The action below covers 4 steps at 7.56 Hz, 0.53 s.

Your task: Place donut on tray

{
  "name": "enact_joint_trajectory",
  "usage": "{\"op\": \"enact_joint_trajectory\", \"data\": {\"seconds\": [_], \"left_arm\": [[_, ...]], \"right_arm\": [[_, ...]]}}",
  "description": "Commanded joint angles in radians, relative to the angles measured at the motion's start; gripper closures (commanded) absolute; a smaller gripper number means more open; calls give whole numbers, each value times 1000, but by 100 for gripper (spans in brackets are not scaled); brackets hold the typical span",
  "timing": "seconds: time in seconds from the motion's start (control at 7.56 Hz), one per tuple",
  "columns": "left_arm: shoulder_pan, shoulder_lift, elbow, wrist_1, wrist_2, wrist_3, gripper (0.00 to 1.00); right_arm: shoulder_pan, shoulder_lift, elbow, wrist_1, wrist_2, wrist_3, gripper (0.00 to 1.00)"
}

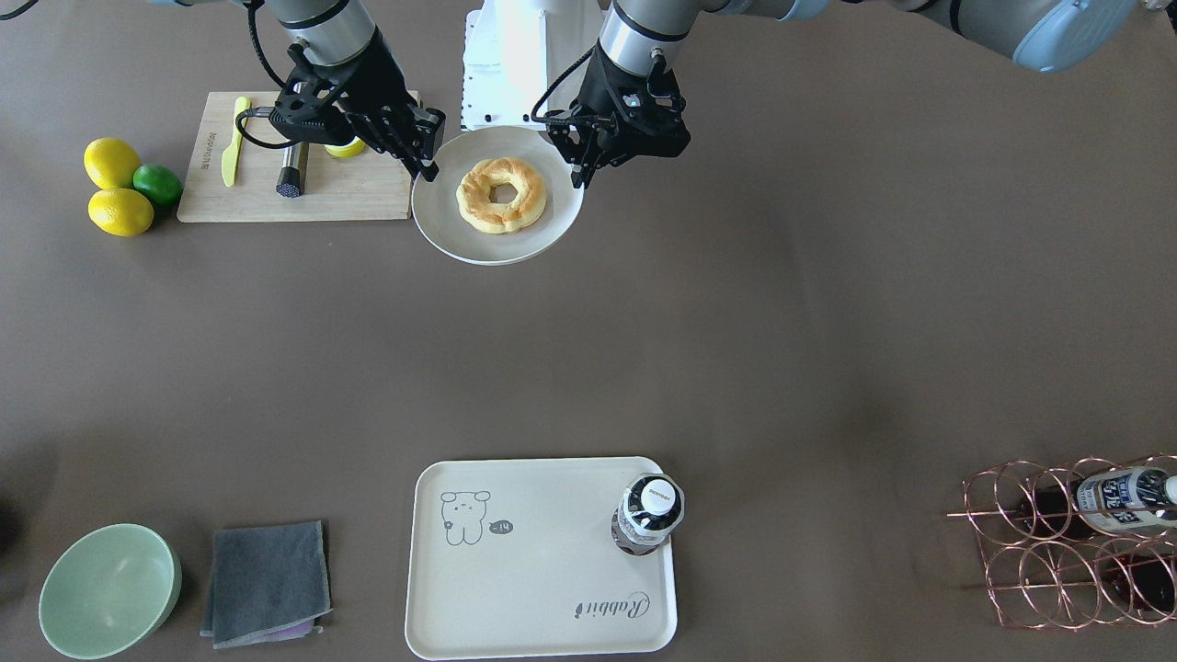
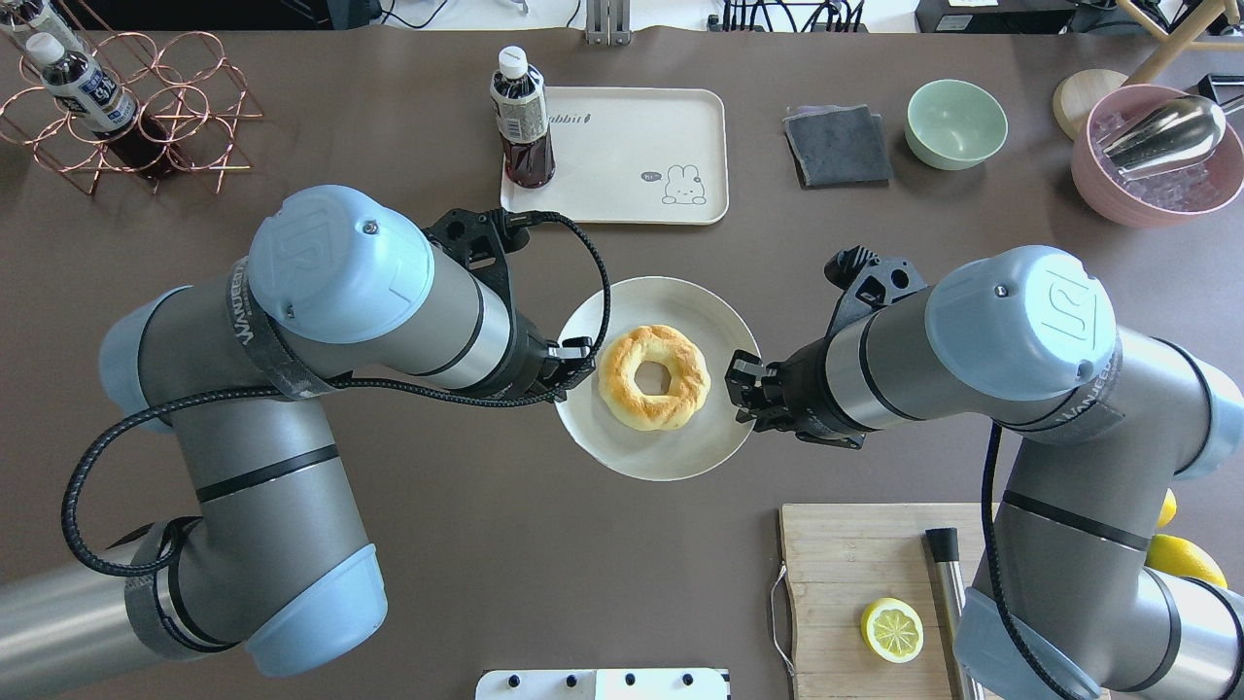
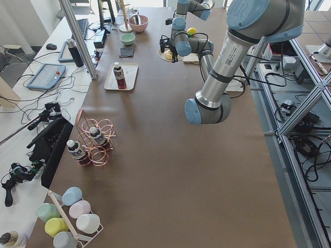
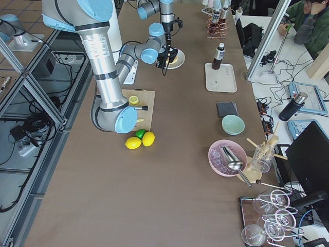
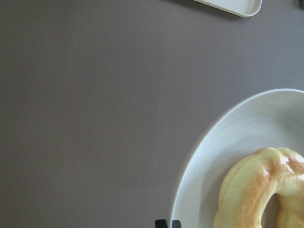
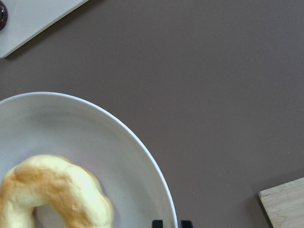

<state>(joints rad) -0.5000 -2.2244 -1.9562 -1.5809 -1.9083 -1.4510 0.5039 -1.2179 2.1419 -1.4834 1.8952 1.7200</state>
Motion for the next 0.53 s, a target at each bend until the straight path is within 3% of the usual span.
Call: {"op": "enact_joint_trajectory", "data": {"seconds": [0.0, 0.13, 0.26, 0.4], "left_arm": [[0, 2, -4, -1, -2, 1, 100], [-2, 5, -12, -2, -2, 6, 100], [-2, 5, -18, -5, -3, 14, 84], [-3, 11, -27, -5, 1, 39, 3]], "right_arm": [[-1, 3, 12, 0, -1, 50, 100], [2, 5, 13, 0, -1, 67, 100], [11, 5, 16, 0, -1, 76, 100], [15, 3, 19, 0, 2, 75, 100]]}}
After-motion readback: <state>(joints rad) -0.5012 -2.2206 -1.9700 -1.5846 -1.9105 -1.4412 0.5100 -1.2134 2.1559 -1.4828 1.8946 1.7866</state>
